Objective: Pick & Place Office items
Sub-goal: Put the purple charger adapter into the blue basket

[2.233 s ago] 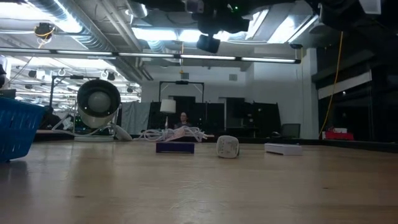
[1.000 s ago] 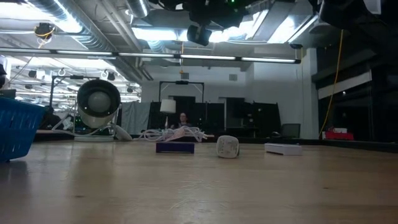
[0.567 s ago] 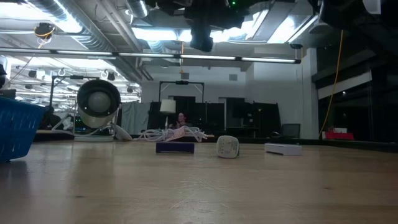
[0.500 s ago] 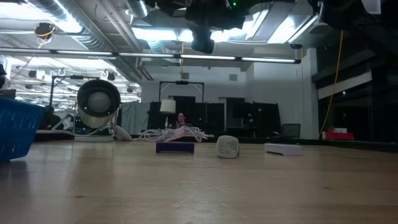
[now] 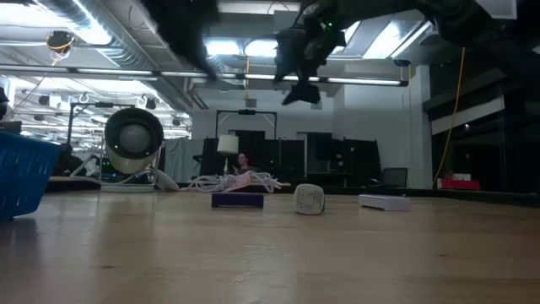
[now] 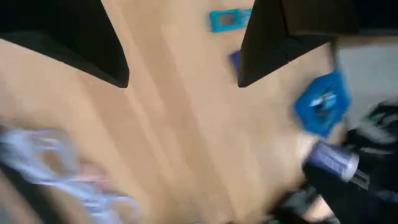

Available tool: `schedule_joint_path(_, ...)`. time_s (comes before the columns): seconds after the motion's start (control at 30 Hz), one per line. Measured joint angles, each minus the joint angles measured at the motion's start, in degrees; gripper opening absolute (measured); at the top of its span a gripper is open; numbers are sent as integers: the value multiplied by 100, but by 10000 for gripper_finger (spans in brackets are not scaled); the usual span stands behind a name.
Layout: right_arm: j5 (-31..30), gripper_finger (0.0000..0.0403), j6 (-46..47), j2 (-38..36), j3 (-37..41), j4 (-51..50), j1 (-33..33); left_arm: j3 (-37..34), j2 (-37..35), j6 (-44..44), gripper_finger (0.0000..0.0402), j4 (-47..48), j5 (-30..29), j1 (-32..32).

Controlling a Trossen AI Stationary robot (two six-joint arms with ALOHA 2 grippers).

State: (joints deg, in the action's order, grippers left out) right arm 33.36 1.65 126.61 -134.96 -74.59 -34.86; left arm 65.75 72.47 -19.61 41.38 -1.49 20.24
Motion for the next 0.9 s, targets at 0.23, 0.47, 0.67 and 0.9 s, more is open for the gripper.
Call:
schedule_joint_path(0.23,-403,302,-70,0,0,0,-56,-1039,-46,2074,133,562,372,-335)
schedule_joint_path(0.47,-473,302,-485,2,0,0,-69,-1490,-50,3852,133,751,805,-1569)
schedule_joint_path(0.67,-606,302,-635,2,0,73,-113,-1490,-50,5581,133,780,1393,-2785)
schedule_joint_path(0.9,-740,302,-726,2,0,288,-111,-1431,-50,7427,133,546,1608,-4000)
